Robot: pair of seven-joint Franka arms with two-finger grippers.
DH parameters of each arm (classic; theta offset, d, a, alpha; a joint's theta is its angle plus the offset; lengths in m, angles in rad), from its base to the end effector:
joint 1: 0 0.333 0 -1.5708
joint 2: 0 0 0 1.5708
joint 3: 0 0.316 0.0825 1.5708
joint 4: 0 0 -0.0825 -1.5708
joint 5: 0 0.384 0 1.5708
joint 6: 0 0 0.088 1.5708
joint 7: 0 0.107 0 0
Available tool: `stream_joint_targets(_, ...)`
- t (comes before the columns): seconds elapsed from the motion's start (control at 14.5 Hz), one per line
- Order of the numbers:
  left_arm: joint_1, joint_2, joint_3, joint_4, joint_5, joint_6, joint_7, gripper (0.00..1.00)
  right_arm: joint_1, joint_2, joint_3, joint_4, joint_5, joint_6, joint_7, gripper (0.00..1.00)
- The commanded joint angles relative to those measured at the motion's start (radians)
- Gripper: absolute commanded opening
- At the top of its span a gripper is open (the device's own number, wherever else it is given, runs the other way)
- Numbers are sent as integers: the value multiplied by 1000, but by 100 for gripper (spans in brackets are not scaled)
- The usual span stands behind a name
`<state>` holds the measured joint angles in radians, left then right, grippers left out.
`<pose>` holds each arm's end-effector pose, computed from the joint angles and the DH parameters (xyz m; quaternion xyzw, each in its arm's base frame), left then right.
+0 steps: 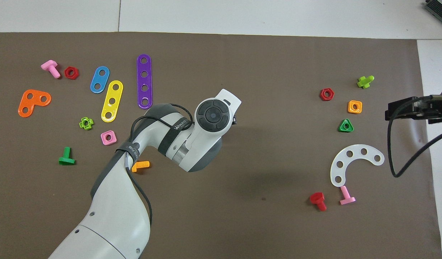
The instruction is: Unscrew and place screws in storage area
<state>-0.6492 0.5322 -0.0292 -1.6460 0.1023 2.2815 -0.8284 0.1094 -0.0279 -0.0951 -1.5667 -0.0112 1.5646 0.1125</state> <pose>0.5422 -0.4307 0.3149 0.9970 0.0459 0.0605 0.0113 0.5456 0.0058 0.6412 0.9987 -0.0492 0.0131 0.0034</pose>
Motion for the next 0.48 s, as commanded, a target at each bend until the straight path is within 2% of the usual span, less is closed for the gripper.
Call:
stream_joint_targets(0.0, -1, 0, 3, 2, 22, -16, -9, 40, -7, -15, 2, -13, 20, -5, -24, 100)
stream_joint_targets(0.41, -1, 0, 3, 12, 16, -33, -8, 36, -7, -15, 2, -13, 20, -5, -24, 100)
